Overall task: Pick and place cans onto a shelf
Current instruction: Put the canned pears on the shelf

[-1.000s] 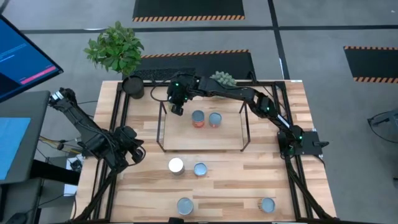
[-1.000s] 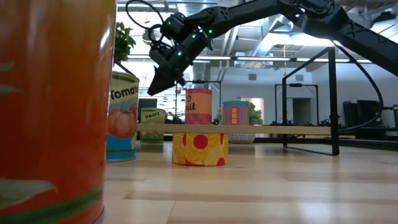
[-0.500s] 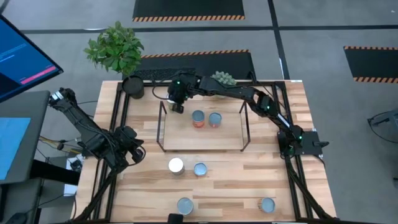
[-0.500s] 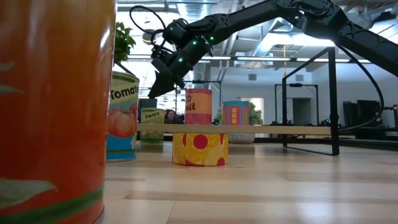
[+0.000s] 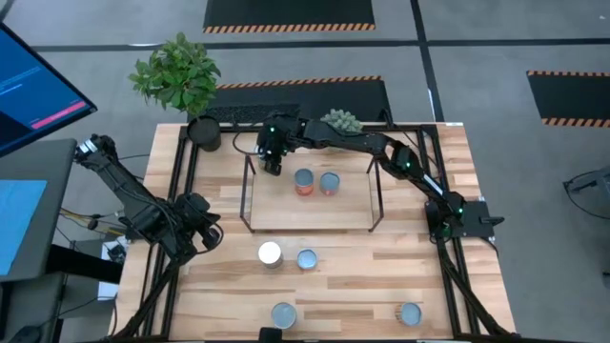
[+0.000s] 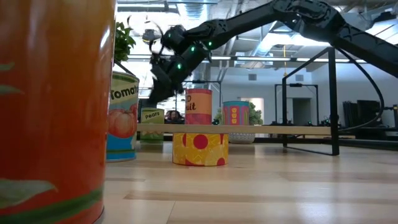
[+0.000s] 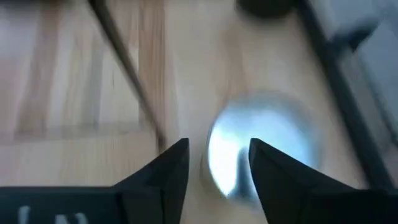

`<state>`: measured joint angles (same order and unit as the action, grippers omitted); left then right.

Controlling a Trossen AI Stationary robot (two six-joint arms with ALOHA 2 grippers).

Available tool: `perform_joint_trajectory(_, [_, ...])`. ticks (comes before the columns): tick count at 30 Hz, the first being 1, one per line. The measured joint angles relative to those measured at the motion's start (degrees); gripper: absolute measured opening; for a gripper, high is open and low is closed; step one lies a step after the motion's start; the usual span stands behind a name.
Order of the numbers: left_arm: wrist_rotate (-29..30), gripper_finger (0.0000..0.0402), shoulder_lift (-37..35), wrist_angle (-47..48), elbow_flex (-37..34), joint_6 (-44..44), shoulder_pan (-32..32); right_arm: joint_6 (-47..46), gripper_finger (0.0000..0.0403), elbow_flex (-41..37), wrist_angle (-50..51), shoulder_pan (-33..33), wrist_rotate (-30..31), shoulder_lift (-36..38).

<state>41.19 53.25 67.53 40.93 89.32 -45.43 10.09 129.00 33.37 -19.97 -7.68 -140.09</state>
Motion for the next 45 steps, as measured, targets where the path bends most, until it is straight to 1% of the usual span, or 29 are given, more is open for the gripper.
perform_joint_trajectory(3, [-0.37,0.0,0.0,-0.18,0.0,0.0,0.0,-0.4,0.0206,0.15,-0.36,0.36,0.08,-1.11])
perform_joint_trajectory(7, [-0.37,0.0,0.0,-0.5,0.0,0.0,0.0,-0.43,0.0209,0.12,-1.12,0.86,0.3,-1.24])
perform_joint_trajectory(14, [-0.87,0.0,0.0,-0.5,0.01,-0.01,0.0,-0.42,0.019,0.09,-0.99,0.85,0.26,-1.32])
perform_joint_trajectory(18, [-0.87,0.0,0.0,-0.5,0.02,-0.02,0.0,0.81,0.0168,0.14,0.72,0.88,1.03,-1.29])
perform_joint_trajectory(23, [-0.87,0.0,0.0,-0.51,0.02,0.0,0.0,5.43,0.0131,0.14,1.79,2.06,7.33,-1.29])
perform_joint_trajectory(27, [-1.24,0.0,0.0,-0.52,0.02,0.0,0.0,6.84,0.0104,0.14,1.96,2.77,9.54,-1.29])
perform_joint_trajectory(35, [-1.4,0.0,0.0,-0.5,0.02,0.0,0.0,6.92,0.0065,0.14,2.14,3.7,9.87,-1.27])
perform_joint_trajectory(40, [-1.4,0.0,0.0,-0.52,0.04,-1.01,0.0,6.91,0.0014,1.14,3.03,3.91,9.39,-1.25])
perform_joint_trajectory(45, [-1.4,0.0,0.0,-0.52,0.04,-1.68,0.0,6.44,0.0009,3.66,3.93,3.87,9.13,-1.62])
